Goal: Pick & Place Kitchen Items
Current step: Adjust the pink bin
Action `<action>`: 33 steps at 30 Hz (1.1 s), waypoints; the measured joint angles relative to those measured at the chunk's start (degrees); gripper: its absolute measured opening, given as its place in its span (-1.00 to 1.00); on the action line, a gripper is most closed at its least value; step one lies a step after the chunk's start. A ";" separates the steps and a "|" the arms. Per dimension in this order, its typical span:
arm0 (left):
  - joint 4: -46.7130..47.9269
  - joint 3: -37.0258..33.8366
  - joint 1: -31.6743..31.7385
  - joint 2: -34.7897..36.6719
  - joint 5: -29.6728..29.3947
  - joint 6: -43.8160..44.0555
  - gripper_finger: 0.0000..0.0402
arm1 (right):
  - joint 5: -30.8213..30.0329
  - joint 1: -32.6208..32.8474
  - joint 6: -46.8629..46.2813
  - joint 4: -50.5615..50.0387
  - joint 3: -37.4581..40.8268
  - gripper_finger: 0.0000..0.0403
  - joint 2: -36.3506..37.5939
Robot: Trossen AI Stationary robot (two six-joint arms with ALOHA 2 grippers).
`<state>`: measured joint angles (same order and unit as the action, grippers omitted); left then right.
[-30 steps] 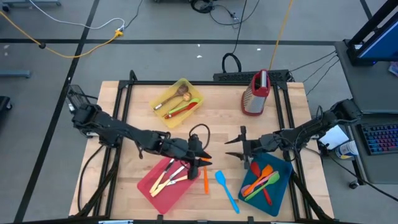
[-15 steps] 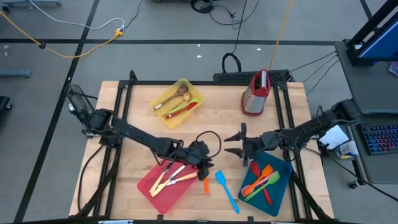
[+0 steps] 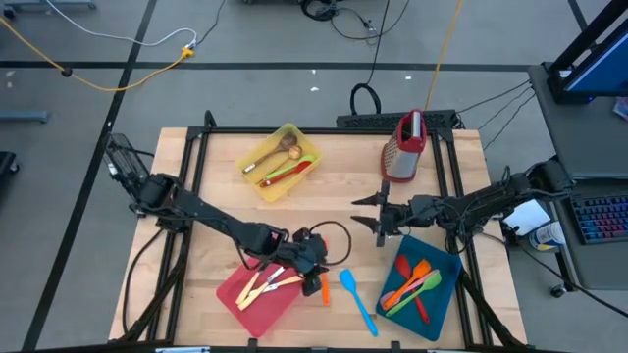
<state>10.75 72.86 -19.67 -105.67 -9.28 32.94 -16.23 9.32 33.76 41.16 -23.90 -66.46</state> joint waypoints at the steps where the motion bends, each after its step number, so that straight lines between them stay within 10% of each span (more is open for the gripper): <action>1: 2.35 0.00 -0.02 0.00 -0.48 0.26 -0.37 | 0.00 -0.02 0.00 -0.14 0.00 -0.07 0.00; 33: 43.21 -0.20 0.21 5.71 -8.35 -2.63 -0.37 | 0.13 0.02 -11.70 -1.66 0.00 -0.07 0.00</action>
<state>53.96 72.66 -19.46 -99.96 -17.63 30.30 -16.10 9.34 22.05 39.50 -23.90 -66.46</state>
